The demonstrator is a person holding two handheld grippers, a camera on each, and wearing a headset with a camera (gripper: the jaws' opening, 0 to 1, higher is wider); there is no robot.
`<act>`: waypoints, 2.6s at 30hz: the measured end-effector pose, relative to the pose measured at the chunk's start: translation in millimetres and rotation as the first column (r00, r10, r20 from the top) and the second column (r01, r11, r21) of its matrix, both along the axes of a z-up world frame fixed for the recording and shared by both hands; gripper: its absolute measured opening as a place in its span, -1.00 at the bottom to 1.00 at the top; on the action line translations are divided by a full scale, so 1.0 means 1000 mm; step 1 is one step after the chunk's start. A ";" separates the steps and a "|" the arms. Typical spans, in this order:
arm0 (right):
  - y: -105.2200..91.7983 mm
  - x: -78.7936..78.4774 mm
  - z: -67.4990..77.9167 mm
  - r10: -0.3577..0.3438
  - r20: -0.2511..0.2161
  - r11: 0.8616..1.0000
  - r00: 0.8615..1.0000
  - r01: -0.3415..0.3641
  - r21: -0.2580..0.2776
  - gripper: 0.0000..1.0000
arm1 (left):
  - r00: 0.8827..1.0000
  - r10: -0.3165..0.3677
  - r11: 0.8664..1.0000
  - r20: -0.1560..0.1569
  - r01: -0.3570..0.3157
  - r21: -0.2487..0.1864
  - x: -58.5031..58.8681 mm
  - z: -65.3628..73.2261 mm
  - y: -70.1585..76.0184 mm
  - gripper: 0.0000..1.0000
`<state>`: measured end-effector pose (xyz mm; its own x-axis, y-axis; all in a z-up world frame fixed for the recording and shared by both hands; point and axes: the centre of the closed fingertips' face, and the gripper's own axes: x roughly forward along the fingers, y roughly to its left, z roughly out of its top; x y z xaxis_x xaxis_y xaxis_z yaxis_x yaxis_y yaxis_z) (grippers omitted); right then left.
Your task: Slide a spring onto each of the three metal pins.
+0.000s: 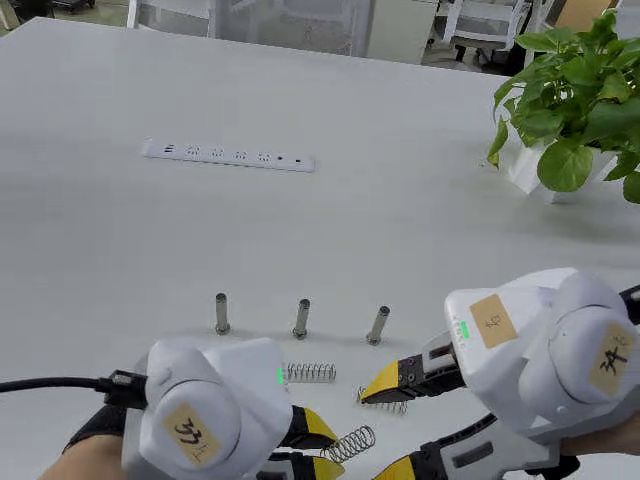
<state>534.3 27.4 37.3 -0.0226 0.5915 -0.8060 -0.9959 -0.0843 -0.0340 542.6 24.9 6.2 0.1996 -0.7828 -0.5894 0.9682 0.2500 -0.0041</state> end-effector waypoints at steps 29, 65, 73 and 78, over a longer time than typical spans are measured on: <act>0.004 -0.006 -0.012 0.076 -0.023 0.996 0.997 -0.077 -0.038 -0.82 | 0.999 -0.041 0.999 0.032 0.041 -0.009 -0.005 0.009 -0.008 -0.88; 0.008 -0.001 -0.011 0.134 0.017 0.989 0.991 -0.133 -0.061 -0.84 | 1.000 0.000 0.999 0.027 0.001 -0.045 0.001 0.009 -0.007 -0.87; 0.007 0.000 -0.011 0.151 0.022 0.986 0.988 -0.149 -0.080 -0.84 | 0.998 0.056 0.995 -0.006 -0.057 -0.079 0.003 0.009 -0.007 -0.86; 0.009 -0.001 -0.009 0.156 0.016 0.985 0.988 -0.154 -0.076 -0.84 | 0.991 0.131 0.984 -0.026 -0.133 -0.115 0.010 0.011 0.001 -0.65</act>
